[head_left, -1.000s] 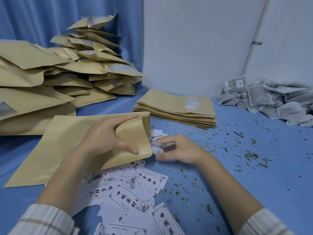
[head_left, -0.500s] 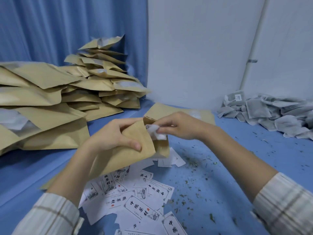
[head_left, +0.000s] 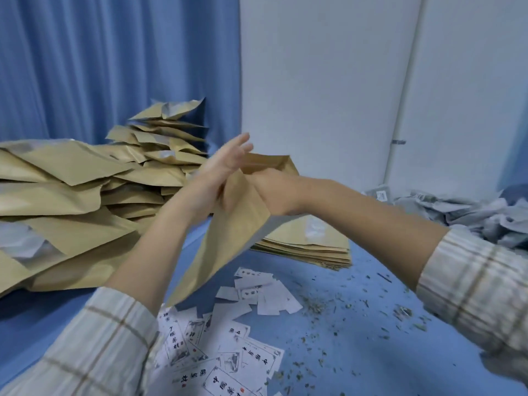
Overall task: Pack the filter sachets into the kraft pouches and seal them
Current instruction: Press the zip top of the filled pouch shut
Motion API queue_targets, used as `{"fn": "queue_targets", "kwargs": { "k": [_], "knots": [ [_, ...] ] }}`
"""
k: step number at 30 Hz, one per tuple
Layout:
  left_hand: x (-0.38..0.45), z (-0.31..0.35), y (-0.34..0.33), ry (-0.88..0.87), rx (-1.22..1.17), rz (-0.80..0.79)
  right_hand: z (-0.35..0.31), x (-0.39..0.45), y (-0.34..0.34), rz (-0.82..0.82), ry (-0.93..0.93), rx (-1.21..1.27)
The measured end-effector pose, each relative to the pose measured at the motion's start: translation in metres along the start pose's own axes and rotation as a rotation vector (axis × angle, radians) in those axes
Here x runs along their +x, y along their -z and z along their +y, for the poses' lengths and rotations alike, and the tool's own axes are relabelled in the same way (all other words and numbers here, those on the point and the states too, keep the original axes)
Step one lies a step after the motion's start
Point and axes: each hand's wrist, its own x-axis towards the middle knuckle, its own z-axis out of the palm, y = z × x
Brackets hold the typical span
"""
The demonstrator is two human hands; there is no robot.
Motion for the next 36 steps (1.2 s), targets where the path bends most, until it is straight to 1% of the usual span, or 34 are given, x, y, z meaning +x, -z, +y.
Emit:
{"fn": "queue_targets", "kwargs": {
  "k": [2,3,7,9,10,12,14,16,19,21,25,26,29,32,35,36],
  "knots": [
    [0.003,0.007,0.007,-0.019,-0.007,0.063,0.005,-0.002,0.022,0.003,-0.07,0.009],
    [0.004,0.007,0.01,-0.029,-0.008,0.07,0.008,-0.004,0.031,0.002,-0.1,0.018],
    [-0.006,0.0,0.011,0.007,-0.019,0.036,0.019,-0.011,0.059,-0.024,-0.192,0.054],
    [-0.012,-0.005,0.003,-0.003,0.087,0.027,0.023,-0.008,0.064,-0.053,-0.274,0.053],
    [-0.014,-0.006,-0.003,-0.022,0.152,0.048,0.024,-0.007,0.064,-0.069,-0.316,0.063],
    [-0.013,-0.008,-0.017,-0.108,0.244,0.137,0.023,-0.006,0.063,-0.09,-0.355,0.093],
    [-0.008,-0.009,-0.029,-0.173,0.261,0.199,0.024,-0.009,0.063,-0.092,-0.356,0.123],
    [-0.005,-0.009,-0.034,-0.183,0.201,0.217,0.027,-0.016,0.066,-0.093,-0.363,0.105],
    [-0.005,-0.01,-0.034,-0.197,0.164,0.254,0.032,-0.03,0.073,-0.18,-0.345,0.053],
    [-0.005,-0.013,-0.035,-0.159,0.136,0.269,0.034,-0.036,0.074,-0.192,-0.317,0.021],
    [-0.005,-0.024,-0.039,-0.043,0.008,0.247,0.033,-0.037,0.072,-0.114,-0.301,-0.025],
    [-0.006,-0.026,-0.041,-0.033,-0.016,0.249,0.034,-0.034,0.07,-0.108,-0.291,-0.051],
    [-0.006,-0.03,-0.051,-0.049,-0.111,0.265,0.033,-0.032,0.065,-0.107,-0.261,-0.026],
    [-0.003,-0.03,-0.059,-0.063,-0.219,0.291,0.034,-0.031,0.054,-0.205,-0.209,-0.239],
    [0.002,-0.029,-0.059,-0.04,-0.249,0.27,0.029,-0.038,0.053,-0.329,-0.166,-0.237],
    [0.002,-0.029,-0.057,-0.024,-0.252,0.262,0.029,-0.04,0.054,-0.374,-0.177,-0.222]
  ]
}}
